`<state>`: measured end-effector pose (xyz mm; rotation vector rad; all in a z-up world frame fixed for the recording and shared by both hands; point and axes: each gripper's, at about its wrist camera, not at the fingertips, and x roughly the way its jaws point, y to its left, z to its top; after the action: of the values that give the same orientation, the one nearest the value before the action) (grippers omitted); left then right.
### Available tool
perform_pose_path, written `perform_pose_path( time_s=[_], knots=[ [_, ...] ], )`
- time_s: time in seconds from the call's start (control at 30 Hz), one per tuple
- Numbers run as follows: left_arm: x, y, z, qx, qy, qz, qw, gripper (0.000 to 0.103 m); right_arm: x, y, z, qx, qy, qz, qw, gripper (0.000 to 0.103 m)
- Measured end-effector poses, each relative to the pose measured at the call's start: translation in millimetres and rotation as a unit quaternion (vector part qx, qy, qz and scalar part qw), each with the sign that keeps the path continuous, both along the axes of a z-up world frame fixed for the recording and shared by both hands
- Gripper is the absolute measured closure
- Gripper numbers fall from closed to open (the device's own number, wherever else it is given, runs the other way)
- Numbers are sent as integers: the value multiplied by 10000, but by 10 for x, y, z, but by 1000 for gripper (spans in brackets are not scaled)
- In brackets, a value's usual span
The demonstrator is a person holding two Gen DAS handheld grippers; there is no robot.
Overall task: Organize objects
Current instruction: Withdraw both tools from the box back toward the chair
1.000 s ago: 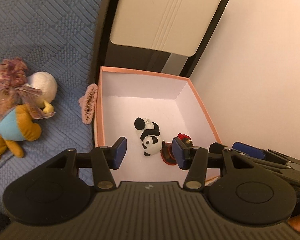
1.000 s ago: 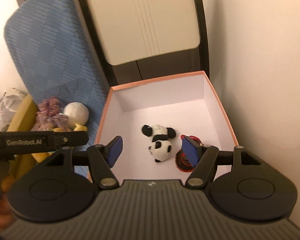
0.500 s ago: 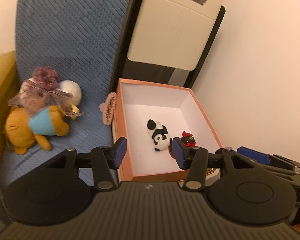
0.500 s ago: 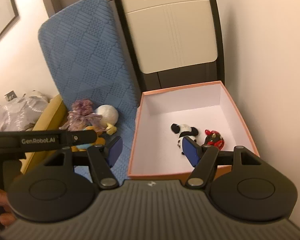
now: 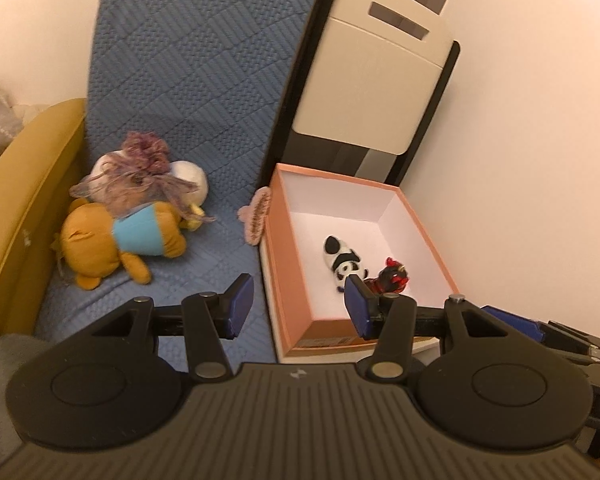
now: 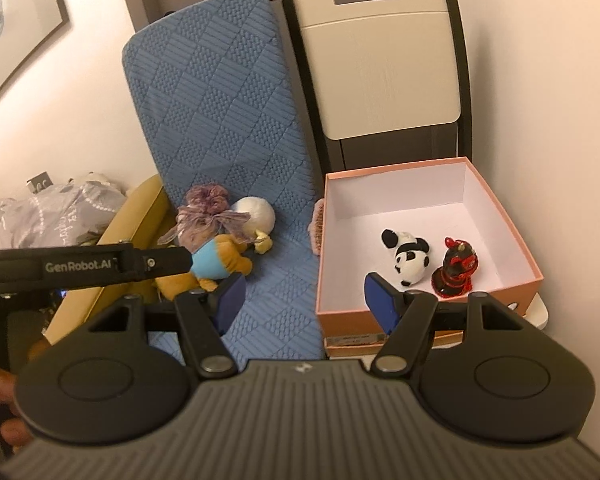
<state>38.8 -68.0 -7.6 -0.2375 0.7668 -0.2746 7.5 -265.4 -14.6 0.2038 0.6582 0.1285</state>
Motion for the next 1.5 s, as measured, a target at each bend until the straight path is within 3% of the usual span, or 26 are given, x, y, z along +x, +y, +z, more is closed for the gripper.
perform_pose_path(
  time_s=[0.33, 0.67, 1.2, 1.33, 1.5],
  knots=[
    [-210, 435, -126, -2, 84, 356, 9993, 41, -41, 361, -94, -84, 80, 91, 9999, 35],
    [-74, 564, -189, -21, 133, 376, 9992, 37, 92, 520, -155, -164, 187, 111, 9996, 35],
    [475, 575, -385, 162, 351, 388, 9985, 34, 587, 520, -396, -137, 484, 125, 9987, 35],
    [693, 589, -468, 207, 430, 448, 9979, 34, 765, 516, -503, -121, 584, 63, 9982, 20],
    [1001, 631, -599, 187, 529, 487, 9972, 33, 1002, 550, -639, -200, 658, 53, 9976, 20]
  ],
)
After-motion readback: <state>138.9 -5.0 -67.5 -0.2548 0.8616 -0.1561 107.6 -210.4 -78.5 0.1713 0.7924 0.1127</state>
